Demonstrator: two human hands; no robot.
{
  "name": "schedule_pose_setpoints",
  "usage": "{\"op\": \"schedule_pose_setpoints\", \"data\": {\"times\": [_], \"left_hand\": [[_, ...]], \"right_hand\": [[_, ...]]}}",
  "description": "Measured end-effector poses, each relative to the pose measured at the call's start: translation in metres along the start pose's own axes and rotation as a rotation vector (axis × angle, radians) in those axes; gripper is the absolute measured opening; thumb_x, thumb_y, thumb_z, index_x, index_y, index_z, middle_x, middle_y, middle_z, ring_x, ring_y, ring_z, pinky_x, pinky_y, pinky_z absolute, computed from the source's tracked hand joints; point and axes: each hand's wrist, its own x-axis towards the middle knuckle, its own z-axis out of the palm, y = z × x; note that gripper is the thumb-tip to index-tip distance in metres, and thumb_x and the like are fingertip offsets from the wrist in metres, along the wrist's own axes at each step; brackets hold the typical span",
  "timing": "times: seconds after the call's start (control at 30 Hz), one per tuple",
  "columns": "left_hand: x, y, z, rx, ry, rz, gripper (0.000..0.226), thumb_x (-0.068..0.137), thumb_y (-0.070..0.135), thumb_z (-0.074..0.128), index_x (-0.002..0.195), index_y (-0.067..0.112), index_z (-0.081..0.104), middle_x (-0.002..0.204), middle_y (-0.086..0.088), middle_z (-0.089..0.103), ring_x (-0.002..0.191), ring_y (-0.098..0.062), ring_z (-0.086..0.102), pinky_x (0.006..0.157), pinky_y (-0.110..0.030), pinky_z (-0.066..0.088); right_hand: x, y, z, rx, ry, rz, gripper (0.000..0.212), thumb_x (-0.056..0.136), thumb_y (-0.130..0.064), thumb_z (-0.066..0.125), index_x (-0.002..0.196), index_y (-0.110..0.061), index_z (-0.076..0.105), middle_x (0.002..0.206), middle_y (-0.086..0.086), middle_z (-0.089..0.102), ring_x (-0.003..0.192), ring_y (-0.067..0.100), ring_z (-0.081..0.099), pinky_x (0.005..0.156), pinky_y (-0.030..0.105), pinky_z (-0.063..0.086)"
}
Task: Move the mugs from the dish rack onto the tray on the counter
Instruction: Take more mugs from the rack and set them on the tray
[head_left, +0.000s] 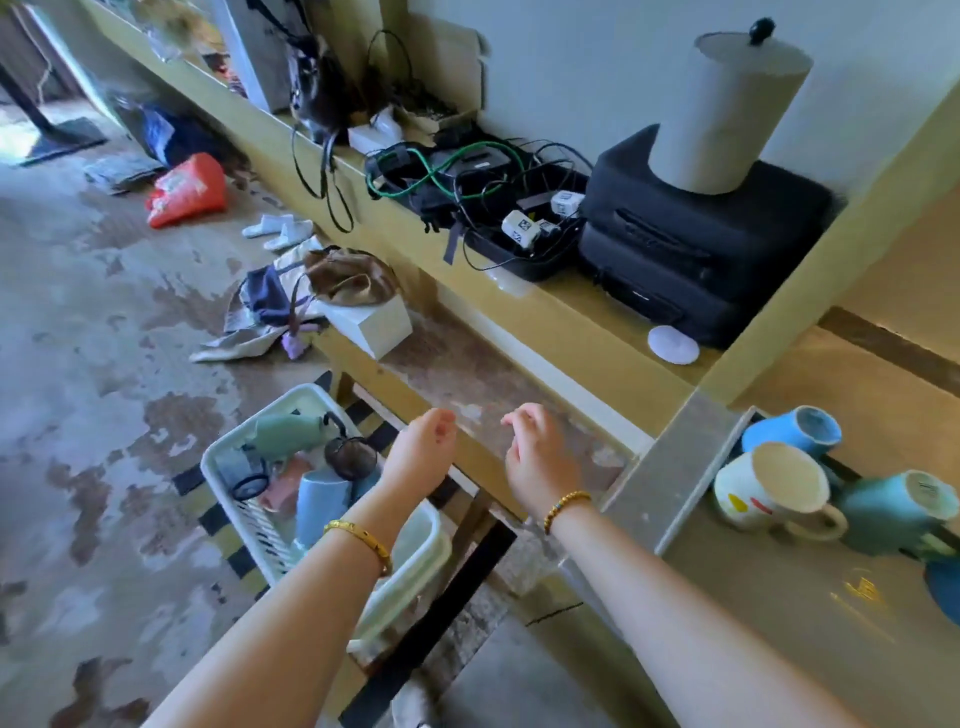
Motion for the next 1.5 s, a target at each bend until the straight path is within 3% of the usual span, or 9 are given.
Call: {"op": "schedule_pose_setpoints", "data": {"times": [0.13, 0.3, 0.43, 0.57, 0.87, 1.03, 1.17, 1.27, 1.5], "left_hand": [[0.004, -0.075, -0.049, 0.05, 0.007, -0.132, 0.029, 0.092, 0.021, 0.043, 0.117, 0.02, 0.058, 0.106, -0.003, 0.065, 0.092, -0.021, 0.059, 0.073, -0.024, 0.04], [0.0, -0.149, -0.081, 0.082, -0.006, -0.264, 0.03, 0.093, 0.019, 0.043, 0.119, 0.017, 0.057, 0.117, -0.01, 0.063, 0.104, -0.028, 0.059, 0.079, -0.028, 0.043], [-0.003, -0.187, -0.085, 0.044, -0.094, -0.379, 0.036, 0.094, 0.021, 0.043, 0.13, 0.015, 0.048, 0.125, -0.011, 0.059, 0.107, -0.03, 0.059, 0.085, -0.035, 0.049], [0.002, -0.211, -0.078, 0.105, -0.188, -0.411, 0.053, 0.093, 0.025, 0.049, 0.141, 0.014, 0.03, 0.136, -0.014, 0.046, 0.119, -0.03, 0.05, 0.092, -0.034, 0.044], [0.038, -0.249, -0.047, -0.04, -0.104, -0.507, 0.084, 0.083, 0.028, 0.066, 0.147, 0.016, 0.013, 0.142, -0.015, 0.035, 0.12, -0.031, 0.047, 0.093, -0.043, 0.048], [0.06, -0.27, -0.029, -0.054, -0.094, -0.535, 0.09, 0.081, 0.028, 0.067, 0.149, 0.021, 0.007, 0.144, -0.015, 0.031, 0.119, -0.032, 0.048, 0.093, -0.042, 0.048], [0.077, -0.283, -0.018, -0.048, -0.082, -0.535, 0.093, 0.081, 0.029, 0.068, 0.149, 0.018, 0.006, 0.148, -0.014, 0.028, 0.13, -0.029, 0.039, 0.104, -0.037, 0.037], [0.084, -0.286, -0.005, -0.053, -0.045, -0.508, 0.094, 0.079, 0.028, 0.07, 0.148, 0.016, 0.009, 0.145, -0.012, 0.033, 0.128, -0.028, 0.039, 0.101, -0.034, 0.036], [0.091, -0.289, 0.025, -0.056, 0.122, -0.51, 0.115, 0.066, 0.029, 0.082, 0.149, 0.02, 0.002, 0.143, -0.012, 0.034, 0.128, -0.031, 0.036, 0.105, -0.042, 0.036]], "right_hand": [[0.022, -0.053, 0.06, 0.027, -0.156, 0.006, 0.032, 0.089, -0.002, 0.041, 0.118, -0.006, 0.053, 0.129, 0.009, 0.043, 0.109, 0.025, 0.05, 0.09, 0.034, 0.047], [0.035, -0.091, 0.121, 0.016, -0.413, 0.039, 0.032, 0.095, -0.01, 0.036, 0.125, -0.011, 0.047, 0.136, 0.006, 0.039, 0.112, 0.023, 0.05, 0.09, 0.033, 0.046], [0.043, -0.097, 0.156, -0.028, -0.55, 0.081, 0.034, 0.097, -0.015, 0.037, 0.13, -0.013, 0.043, 0.138, 0.008, 0.039, 0.118, 0.024, 0.047, 0.096, 0.034, 0.044], [0.053, -0.092, 0.185, -0.007, -0.627, 0.191, 0.048, 0.095, -0.022, 0.046, 0.14, -0.012, 0.031, 0.143, 0.01, 0.034, 0.125, 0.025, 0.043, 0.103, 0.035, 0.04], [0.098, -0.08, 0.254, -0.075, -0.591, 0.214, 0.072, 0.092, -0.032, 0.053, 0.146, -0.011, 0.011, 0.149, 0.015, 0.018, 0.135, 0.031, 0.027, 0.108, 0.037, 0.034], [0.123, -0.076, 0.283, -0.139, -0.606, 0.141, 0.071, 0.089, 0.001, 0.043, 0.148, -0.018, 0.009, 0.153, 0.01, 0.013, 0.137, 0.03, 0.024, 0.108, 0.038, 0.036], [0.138, -0.069, 0.295, -0.177, -0.575, 0.056, 0.067, 0.088, 0.0, 0.048, 0.146, -0.015, 0.02, 0.151, 0.008, 0.028, 0.138, 0.025, 0.028, 0.112, 0.037, 0.031], [0.144, -0.063, 0.298, -0.191, -0.491, -0.034, 0.051, 0.092, -0.005, 0.047, 0.141, -0.01, 0.033, 0.143, 0.007, 0.044, 0.132, 0.022, 0.039, 0.109, 0.032, 0.033], [0.147, -0.058, 0.299, -0.157, -0.41, -0.117, 0.038, 0.093, -0.007, 0.048, 0.131, -0.008, 0.049, 0.129, 0.009, 0.058, 0.124, 0.021, 0.05, 0.099, 0.031, 0.044]]}}
